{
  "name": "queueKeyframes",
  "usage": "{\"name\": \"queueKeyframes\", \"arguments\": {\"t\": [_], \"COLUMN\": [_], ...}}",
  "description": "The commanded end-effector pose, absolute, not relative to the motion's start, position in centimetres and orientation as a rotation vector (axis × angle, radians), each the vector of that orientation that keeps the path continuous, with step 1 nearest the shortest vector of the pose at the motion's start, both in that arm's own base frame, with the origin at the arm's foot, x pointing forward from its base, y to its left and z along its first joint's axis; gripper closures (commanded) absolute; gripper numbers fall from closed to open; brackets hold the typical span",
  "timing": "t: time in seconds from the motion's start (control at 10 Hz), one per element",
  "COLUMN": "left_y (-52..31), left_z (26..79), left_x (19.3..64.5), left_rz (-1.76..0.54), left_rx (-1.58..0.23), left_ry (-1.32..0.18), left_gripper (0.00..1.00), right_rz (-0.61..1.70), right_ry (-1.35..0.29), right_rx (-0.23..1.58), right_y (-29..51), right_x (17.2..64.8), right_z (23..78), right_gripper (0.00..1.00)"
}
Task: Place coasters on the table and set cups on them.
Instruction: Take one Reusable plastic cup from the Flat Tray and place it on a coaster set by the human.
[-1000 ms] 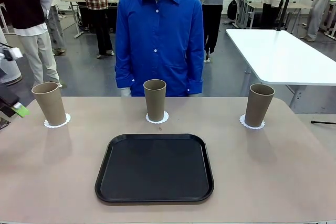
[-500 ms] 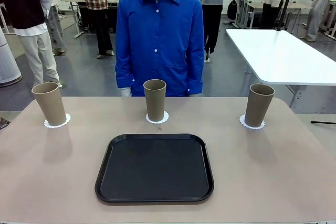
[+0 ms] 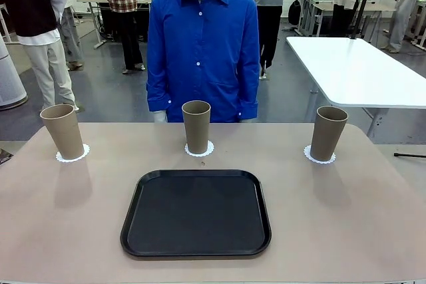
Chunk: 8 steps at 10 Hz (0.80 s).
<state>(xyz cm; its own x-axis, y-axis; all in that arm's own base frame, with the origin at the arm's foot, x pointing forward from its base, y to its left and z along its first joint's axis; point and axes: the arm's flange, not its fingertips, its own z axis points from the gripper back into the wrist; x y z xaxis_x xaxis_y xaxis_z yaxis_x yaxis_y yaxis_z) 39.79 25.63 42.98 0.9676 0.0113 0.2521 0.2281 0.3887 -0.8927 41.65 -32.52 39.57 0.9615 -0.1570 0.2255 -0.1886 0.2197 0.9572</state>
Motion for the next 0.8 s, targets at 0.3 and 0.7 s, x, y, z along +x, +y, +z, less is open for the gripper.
{"name": "queueKeyframes", "arguments": {"t": [0.3,0.7], "left_y": [28.2,27.8], "left_z": [43.9,43.5], "left_x": [38.9,38.6], "left_rz": [-0.129,-0.107], "left_rx": [-1.148,-1.166], "left_ry": [-0.259,-0.262], "left_gripper": [0.00,0.00], "right_rz": [0.019,0.019], "right_ry": [-0.300,-0.300], "right_rx": [1.351,1.351], "right_y": [-32.3,-32.3], "right_x": [41.6,41.6], "right_z": [39.6,39.6], "right_gripper": [0.00,0.00]}}
